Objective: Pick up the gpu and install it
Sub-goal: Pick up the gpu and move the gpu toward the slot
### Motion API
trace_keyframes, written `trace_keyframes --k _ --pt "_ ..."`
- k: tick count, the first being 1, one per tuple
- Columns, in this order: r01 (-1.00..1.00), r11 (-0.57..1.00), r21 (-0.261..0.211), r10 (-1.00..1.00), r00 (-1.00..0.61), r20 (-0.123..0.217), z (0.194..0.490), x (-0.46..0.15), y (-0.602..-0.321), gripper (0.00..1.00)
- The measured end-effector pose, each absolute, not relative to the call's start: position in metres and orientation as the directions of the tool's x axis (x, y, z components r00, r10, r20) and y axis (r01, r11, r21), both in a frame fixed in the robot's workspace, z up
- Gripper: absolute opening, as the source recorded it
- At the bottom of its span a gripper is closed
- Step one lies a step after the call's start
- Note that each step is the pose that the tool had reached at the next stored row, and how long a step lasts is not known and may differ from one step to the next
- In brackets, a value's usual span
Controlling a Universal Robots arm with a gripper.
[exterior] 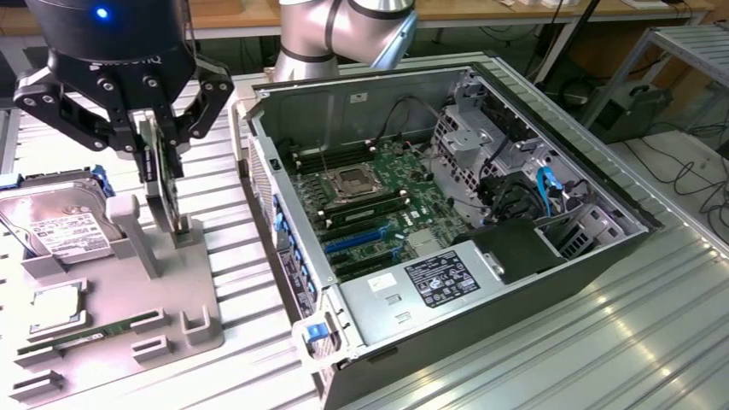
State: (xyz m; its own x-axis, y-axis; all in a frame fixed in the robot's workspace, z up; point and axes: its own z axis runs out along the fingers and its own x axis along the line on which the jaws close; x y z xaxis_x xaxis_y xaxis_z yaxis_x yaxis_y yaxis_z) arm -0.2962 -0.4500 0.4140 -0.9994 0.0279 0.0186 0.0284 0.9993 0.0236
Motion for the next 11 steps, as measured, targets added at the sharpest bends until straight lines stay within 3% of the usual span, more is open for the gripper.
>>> trace_keyframes --k 11 --pt "0.028 0.999 0.024 0.028 -0.999 0.019 0.4140 -0.2861 -0.4500 0.28"
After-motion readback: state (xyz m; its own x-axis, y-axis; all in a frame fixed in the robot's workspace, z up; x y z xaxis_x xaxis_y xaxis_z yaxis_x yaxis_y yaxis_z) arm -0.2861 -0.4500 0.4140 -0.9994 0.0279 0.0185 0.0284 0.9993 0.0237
